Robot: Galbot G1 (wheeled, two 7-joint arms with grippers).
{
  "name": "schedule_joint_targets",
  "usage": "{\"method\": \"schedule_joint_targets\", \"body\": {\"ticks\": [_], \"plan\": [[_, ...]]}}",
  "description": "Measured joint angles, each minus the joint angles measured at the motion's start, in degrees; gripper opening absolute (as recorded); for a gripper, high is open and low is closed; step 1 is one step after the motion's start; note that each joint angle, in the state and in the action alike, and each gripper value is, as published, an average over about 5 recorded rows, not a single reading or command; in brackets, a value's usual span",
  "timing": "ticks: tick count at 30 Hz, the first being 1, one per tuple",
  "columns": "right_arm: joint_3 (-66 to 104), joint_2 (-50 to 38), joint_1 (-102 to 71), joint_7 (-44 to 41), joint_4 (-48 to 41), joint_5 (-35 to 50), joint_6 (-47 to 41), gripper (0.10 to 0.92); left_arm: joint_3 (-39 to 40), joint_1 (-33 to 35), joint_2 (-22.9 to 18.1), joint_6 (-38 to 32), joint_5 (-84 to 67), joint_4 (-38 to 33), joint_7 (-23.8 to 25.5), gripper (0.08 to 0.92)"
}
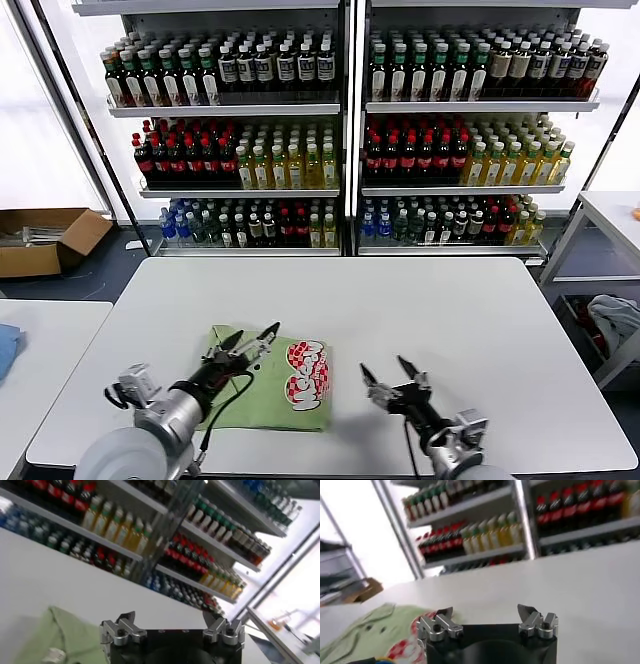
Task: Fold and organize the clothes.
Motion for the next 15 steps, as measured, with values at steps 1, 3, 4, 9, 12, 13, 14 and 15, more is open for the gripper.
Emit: {"method": "schedule_joint_targets", "body": {"ticks": [1,3,4,9,12,13,14,15], "plan": [[-1.4,0.0,0.7,0.3,-0.8,-0.3,-0.5,0.823,-1.1,0.7,-0.1,0.1,0.1,-0.4,0.1,0.822],[-4.0,0.1,1.9,0.8,-2.2,-0.9,-1.5,0.820,-3.0,2.0,-0.5,0.2,0.3,-1.1,0.4,0.823],[-5.1,0.2,2.5,1.1,-2.9,-1.2,-2.0,0.809,-3.7,2.6,-0.8,0.2,0.4,-1.5,0.5,0.823],[-9.4,0.8,4.9,2.3,-5.6,-2.1,-3.4,0.698,-5.7,5.2,-2.8,0.3,1.7,-2.7,0.7,0.823],[-11.0,1.1,5.7,2.5,-6.4,-2.5,-3.8,0.611,-6.1,6.1,-4.1,0.4,2.9,-3.1,0.7,0.823],[-11.4,1.1,5.9,2.5,-6.6,-2.7,-3.9,0.577,-6.1,6.3,-4.5,0.4,3.2,-3.2,0.6,0.823],[-11.8,1.2,6.1,2.5,-6.7,-2.7,-3.9,0.551,-6.1,6.5,-4.8,0.4,3.6,-3.3,0.6,0.823],[-12.1,1.2,6.3,2.5,-6.9,-2.8,-4.0,0.525,-6.1,6.6,-5.1,0.4,3.8,-3.4,0.6,0.823]]}}
